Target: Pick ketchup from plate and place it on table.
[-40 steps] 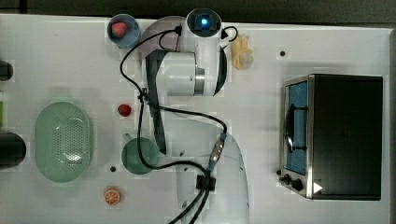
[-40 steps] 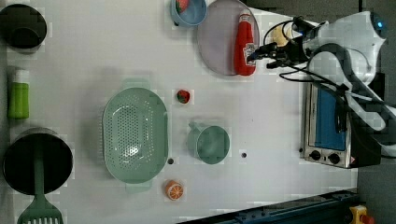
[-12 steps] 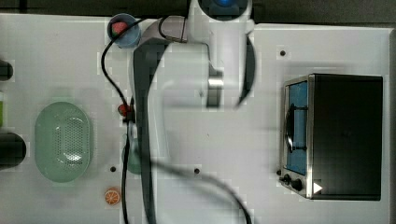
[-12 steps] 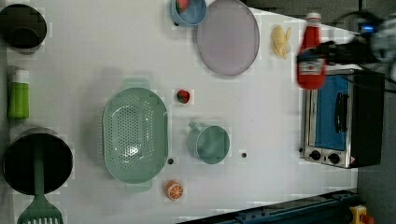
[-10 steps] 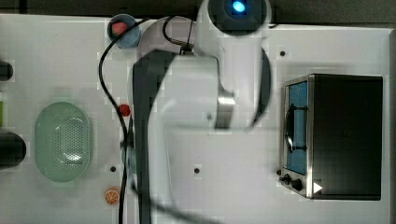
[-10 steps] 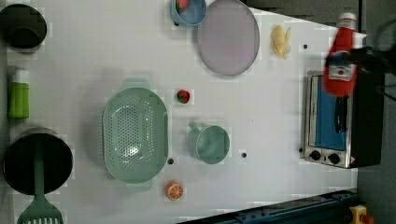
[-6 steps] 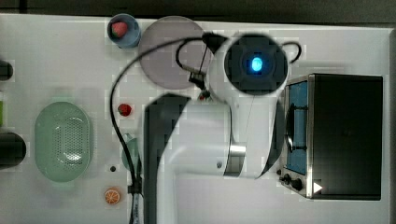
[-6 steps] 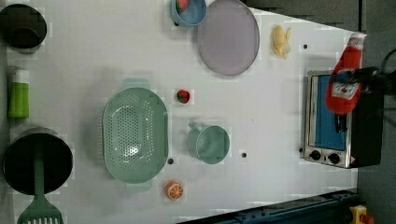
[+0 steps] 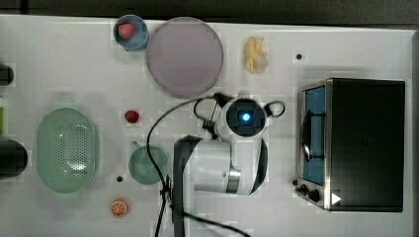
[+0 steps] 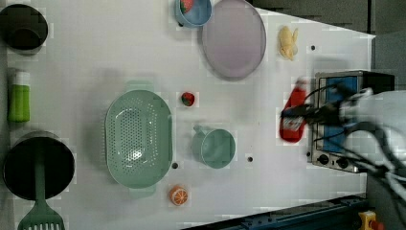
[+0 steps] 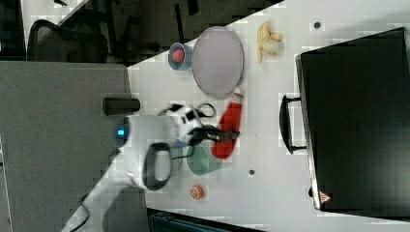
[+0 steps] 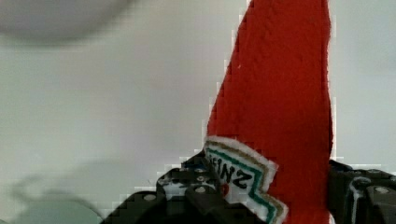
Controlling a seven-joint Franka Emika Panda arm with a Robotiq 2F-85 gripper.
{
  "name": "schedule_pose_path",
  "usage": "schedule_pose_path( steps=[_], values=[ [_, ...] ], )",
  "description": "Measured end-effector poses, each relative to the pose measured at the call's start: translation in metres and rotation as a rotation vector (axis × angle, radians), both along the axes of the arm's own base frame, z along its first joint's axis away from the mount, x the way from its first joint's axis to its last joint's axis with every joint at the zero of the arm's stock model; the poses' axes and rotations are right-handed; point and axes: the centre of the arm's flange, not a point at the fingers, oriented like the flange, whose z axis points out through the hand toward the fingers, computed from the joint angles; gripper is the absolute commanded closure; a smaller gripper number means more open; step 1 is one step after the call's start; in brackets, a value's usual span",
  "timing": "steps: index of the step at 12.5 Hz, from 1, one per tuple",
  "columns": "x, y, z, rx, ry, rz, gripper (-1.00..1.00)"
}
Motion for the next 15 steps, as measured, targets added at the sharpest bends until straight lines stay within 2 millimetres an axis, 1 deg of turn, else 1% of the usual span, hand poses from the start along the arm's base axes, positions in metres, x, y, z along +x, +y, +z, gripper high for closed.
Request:
schedule_pose_path(
  steps=[2,3,4,5,6,7,9,10,12,13,14,15],
  values=[
    [-0.018,0.003,-0.046,0.008,0.056,-0.003,-0.17],
    [-0.021,0.004,-0.062,0.008,0.071,0.000,-0.17],
    [-0.022,0.003,-0.074,0.009,0.081,-0.002,-0.17],
    [-0.022,0.002,-0.080,0.007,0.065,-0.002,-0.17],
    [-0.018,0.003,-0.080,0.003,0.036,-0.003,-0.25],
    [-0.013,0.004,-0.076,-0.001,0.011,0.001,-0.46],
    [-0.006,0.003,-0.064,-0.007,-0.025,0.000,-0.90],
    [-0.001,0.003,-0.057,-0.008,-0.043,0.001,-1.00],
    [0.008,0.005,-0.030,-0.011,-0.105,0.003,-1.00],
    [0.017,0.009,-0.010,-0.007,-0.144,0.003,-1.00],
    [0.028,0.014,0.018,-0.011,-0.197,0.013,-1.00],
    [0.039,0.017,0.053,-0.015,-0.244,0.014,-1.00]
  ],
)
